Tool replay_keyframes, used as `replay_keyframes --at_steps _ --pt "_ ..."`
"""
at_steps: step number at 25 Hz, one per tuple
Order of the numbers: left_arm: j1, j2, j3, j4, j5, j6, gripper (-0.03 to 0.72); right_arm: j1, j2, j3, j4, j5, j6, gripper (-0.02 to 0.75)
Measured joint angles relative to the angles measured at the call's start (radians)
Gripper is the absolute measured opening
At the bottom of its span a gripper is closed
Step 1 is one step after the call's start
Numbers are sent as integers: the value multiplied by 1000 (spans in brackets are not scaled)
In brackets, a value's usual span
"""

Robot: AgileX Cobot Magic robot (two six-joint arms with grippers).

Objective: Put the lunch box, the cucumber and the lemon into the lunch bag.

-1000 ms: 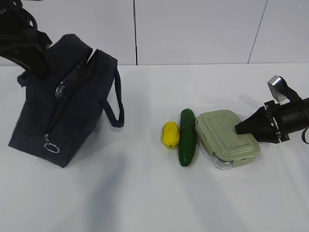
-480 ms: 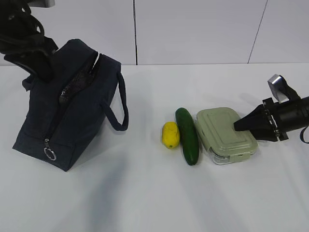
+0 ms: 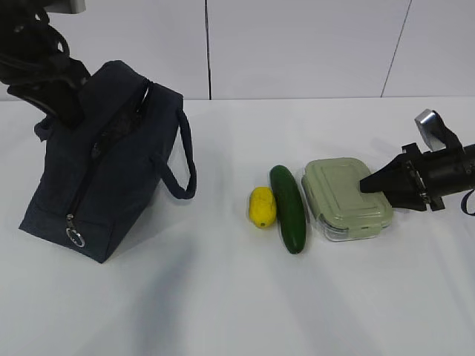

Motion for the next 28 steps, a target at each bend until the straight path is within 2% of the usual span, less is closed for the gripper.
replay_keyframes --at_steps 14,21,28 --pt "0 2 0 1 0 0 15 12 -114 5 96 -35 47 370" --pt "0 2 0 2 0 0 15 80 -182 9 126 -35 87 369" --pt "0 3 0 4 0 0 15 194 -228 -24 137 -32 133 369"
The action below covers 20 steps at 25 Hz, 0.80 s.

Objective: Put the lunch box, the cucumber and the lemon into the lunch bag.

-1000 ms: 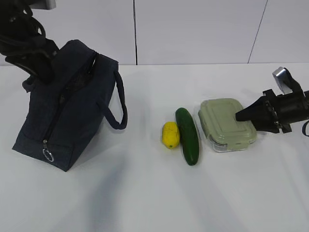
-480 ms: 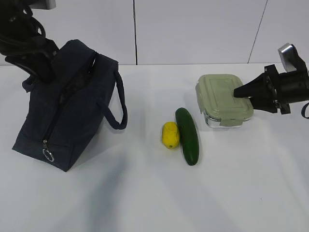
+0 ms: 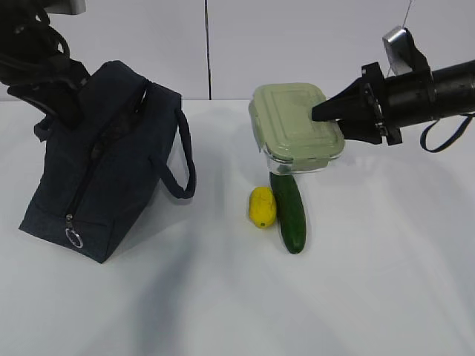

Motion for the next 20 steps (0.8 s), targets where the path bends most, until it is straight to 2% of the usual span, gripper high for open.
replay_keyframes --at_steps 11,20 --pt "0 0 0 0 0 0 15 189 -6 -182 0 21 111 369" --pt "-4 0 0 -53 -2 0 15 271 1 -213 45 28 115 369"
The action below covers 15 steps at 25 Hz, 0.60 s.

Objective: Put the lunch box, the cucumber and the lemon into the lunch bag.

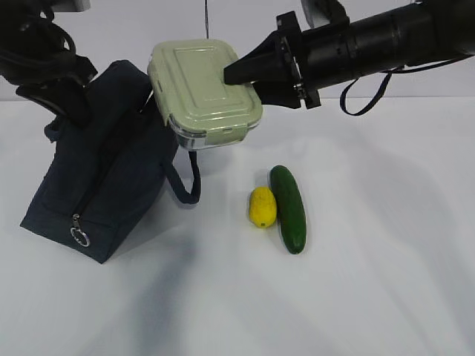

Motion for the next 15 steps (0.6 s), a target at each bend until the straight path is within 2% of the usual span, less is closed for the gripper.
replay_keyframes --at_steps 6,15 --pt "-20 2 0 -26 -4 0 15 37 64 -2 27 2 -20 369" --pt "-26 2 0 -91 -4 2 15 49 159 -2 39 -2 -34 369"
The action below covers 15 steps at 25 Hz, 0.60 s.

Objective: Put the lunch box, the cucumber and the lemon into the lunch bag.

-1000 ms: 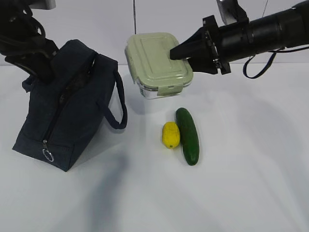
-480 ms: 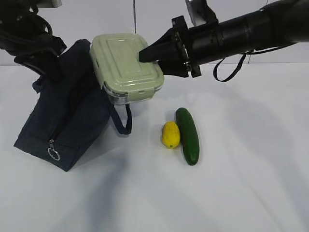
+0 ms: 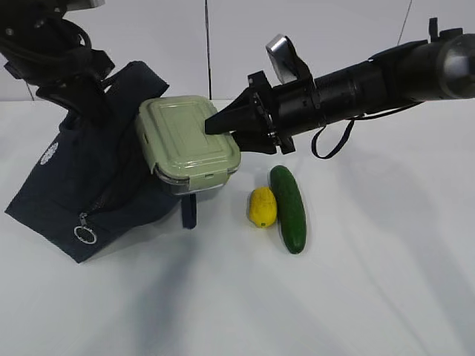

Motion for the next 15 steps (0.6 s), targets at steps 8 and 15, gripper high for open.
replay_keyframes --at_steps 8,15 --pt "0 0 0 -94 11 49 15 25 62 0 109 -17 -80 369" --pt "0 0 0 -103 30 54 15 70 110 -4 192 -23 -146 369"
